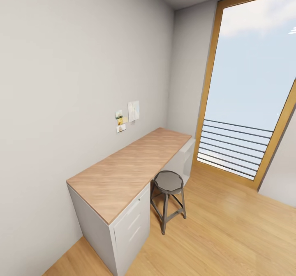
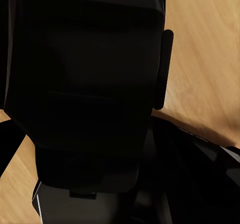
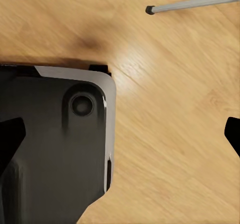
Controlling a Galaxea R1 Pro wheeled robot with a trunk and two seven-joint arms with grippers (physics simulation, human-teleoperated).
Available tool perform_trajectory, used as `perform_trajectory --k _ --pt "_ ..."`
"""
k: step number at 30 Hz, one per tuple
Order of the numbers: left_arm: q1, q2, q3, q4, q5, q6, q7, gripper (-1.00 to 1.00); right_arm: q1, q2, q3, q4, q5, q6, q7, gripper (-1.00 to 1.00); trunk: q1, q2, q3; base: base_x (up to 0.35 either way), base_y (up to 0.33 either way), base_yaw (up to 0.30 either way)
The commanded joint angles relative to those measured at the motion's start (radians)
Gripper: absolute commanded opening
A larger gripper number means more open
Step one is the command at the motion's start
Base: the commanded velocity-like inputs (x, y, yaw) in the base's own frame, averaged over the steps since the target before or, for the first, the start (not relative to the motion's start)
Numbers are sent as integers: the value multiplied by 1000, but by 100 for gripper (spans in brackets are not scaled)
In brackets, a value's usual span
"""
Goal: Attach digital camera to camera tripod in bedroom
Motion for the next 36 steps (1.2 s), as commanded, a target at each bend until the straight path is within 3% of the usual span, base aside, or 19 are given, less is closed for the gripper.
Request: perform_trajectory --k 1,23,36 --pt "0 0 -9 0 4 -2 4 -100 -1 -1 -9 3 10 -6 2 100 0 -1 0 0 0 -3" --pt "0 0 -8 0 5 -2 4 -100 -1 -2 -9 3 9 -7 2 100 0 -1 0 0 0 -2" --pt "0 0 -9 0 5 -2 5 -100 -1 -3 -10 3 9 -7 2 100 0 -1 0 0 0 -214"
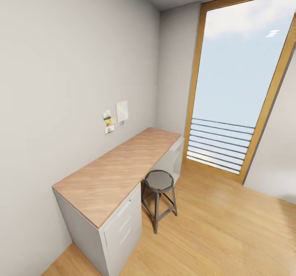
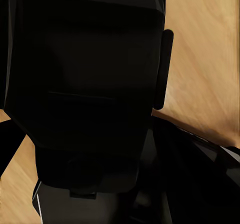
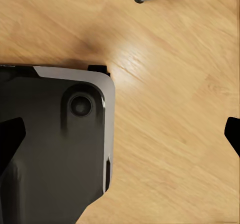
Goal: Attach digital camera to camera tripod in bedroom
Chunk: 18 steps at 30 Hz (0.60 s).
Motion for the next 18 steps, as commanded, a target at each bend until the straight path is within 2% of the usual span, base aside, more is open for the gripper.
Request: perform_trajectory --k 1,13,18 --pt "0 0 -9 0 4 -2 4 -100 -1 -1 -9 3 10 -6 2 100 0 -1 0 0 0 -245" --pt "0 0 -9 0 3 -2 3 -100 -1 2 -7 3 10 -6 2 100 0 -1 0 0 0 -244" --pt "0 0 -9 0 3 -2 3 -100 -1 3 -7 3 11 -4 2 100 0 -1 0 0 0 -86"
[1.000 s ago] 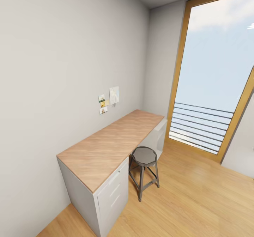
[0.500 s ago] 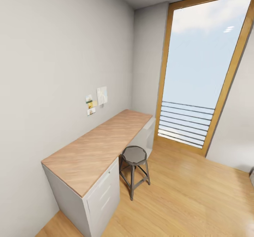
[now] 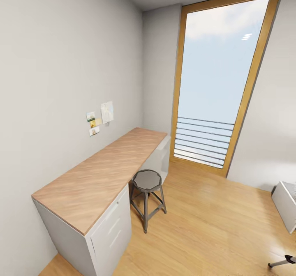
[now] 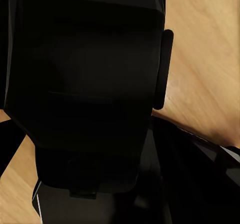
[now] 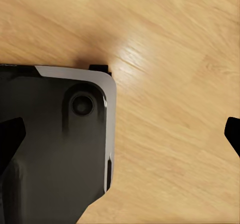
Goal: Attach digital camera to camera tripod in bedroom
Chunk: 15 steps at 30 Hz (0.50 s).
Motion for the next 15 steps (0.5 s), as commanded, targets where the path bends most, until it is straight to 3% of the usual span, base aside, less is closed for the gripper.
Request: perform_trajectory --k 1,9,15 --pt "0 0 -9 0 4 -2 4 -100 -1 0 -9 3 10 -6 2 100 0 -1 0 0 0 -37" --pt "0 0 -8 0 4 -2 4 -100 -1 -2 -9 3 10 -5 2 100 0 -1 0 27 0 -12" --pt "0 0 -9 0 3 0 4 -100 -1 -3 -9 3 10 -5 2 100 0 -1 0 206 0 -2"
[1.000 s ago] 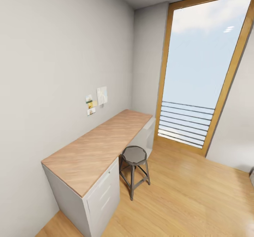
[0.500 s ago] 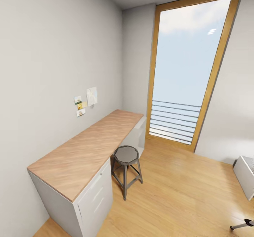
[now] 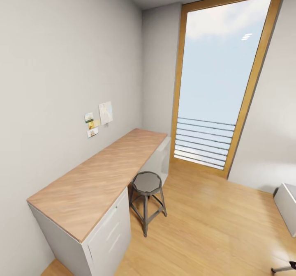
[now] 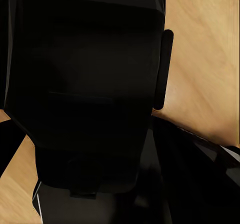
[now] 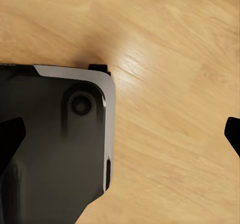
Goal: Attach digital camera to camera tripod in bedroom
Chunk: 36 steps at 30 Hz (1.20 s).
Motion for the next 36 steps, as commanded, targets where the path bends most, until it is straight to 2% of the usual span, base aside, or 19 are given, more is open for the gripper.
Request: perform_trajectory --k 1,25,36 --pt "0 0 -9 0 4 -2 4 -100 -1 -1 -9 3 10 -6 2 100 1 -1 0 275 0 -1" --pt "3 -2 -7 0 7 -2 4 -100 1 1 -9 3 13 -9 2 100 1 -1 0 10 0 0" --pt "3 -4 -8 0 7 -1 4 -100 1 1 -9 3 12 -8 2 100 1 -1 0 -220 37 0"
